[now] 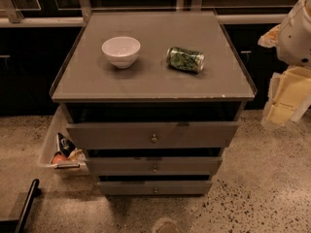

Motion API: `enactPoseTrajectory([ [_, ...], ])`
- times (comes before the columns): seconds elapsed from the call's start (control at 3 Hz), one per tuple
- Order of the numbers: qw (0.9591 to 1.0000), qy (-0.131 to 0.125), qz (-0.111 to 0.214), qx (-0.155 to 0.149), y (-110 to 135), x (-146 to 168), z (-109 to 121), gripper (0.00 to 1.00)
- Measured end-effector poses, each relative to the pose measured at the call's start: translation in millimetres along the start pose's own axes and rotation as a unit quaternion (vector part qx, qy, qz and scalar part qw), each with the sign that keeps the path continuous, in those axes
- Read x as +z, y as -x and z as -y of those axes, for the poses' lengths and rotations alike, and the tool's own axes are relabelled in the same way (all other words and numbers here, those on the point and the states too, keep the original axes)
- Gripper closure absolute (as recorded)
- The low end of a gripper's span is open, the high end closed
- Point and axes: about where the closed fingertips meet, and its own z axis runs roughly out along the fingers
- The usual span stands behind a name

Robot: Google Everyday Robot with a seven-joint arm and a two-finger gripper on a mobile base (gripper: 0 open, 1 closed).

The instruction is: Open bottom drawer

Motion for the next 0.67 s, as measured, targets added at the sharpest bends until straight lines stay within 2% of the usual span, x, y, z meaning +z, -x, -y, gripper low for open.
enactPoseTrajectory([
  [0.67,1.0,0.004,0.002,0.001,0.5,6.1,1.6,0.0],
])
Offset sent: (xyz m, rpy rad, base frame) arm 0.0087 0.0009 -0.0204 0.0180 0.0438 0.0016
